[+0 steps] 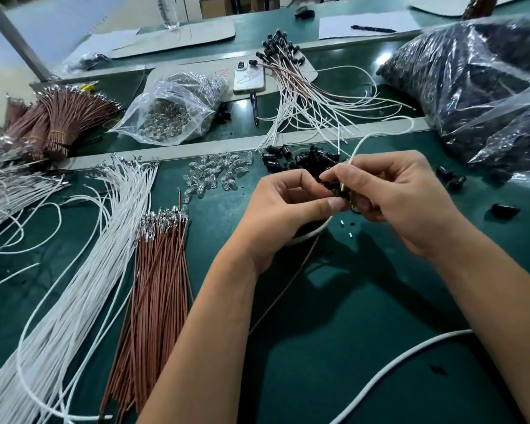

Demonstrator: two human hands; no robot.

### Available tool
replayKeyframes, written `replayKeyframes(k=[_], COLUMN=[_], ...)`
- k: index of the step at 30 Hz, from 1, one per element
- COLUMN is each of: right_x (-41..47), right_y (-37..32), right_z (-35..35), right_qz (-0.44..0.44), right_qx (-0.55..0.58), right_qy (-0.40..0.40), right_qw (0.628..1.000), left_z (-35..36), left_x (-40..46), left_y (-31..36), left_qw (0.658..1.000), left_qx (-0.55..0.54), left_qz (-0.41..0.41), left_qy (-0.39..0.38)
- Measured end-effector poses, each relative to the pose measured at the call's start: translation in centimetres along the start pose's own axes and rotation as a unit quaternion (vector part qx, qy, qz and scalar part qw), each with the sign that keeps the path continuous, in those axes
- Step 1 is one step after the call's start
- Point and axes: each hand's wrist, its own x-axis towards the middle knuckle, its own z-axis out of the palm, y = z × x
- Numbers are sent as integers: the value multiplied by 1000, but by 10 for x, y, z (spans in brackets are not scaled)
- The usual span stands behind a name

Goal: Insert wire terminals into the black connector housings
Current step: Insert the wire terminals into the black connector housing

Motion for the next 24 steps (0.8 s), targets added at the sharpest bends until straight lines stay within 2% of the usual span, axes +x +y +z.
replayKeyframes(k=[3, 6, 10, 13, 16, 24], right_x=[-2, -3, 2, 1, -2, -4], right_y=[2, 1, 4, 8, 11, 12], right_z=[0, 5, 4, 5, 11, 21], right_qz=[-31, -34, 16, 45, 33, 0], right_qx=[-28, 11, 7, -40, -69, -68], right_qy=[-13, -26, 5, -33, -44, -1], right_qw=[999, 999, 1000, 998, 996, 998], left_z=[0, 0, -3, -7, -7, -6], left_x=[0, -1, 3, 5, 5, 5], left_y=[1, 4, 6, 7, 7, 6], left_qw=[1000, 1000, 993, 979, 980, 980], left_qx=[14, 5, -103, -172, -164, -162], left_qz=[5, 6, -27, -41, -51, -48], left_qy=[-27, -29, 49, 97, 104, 106])
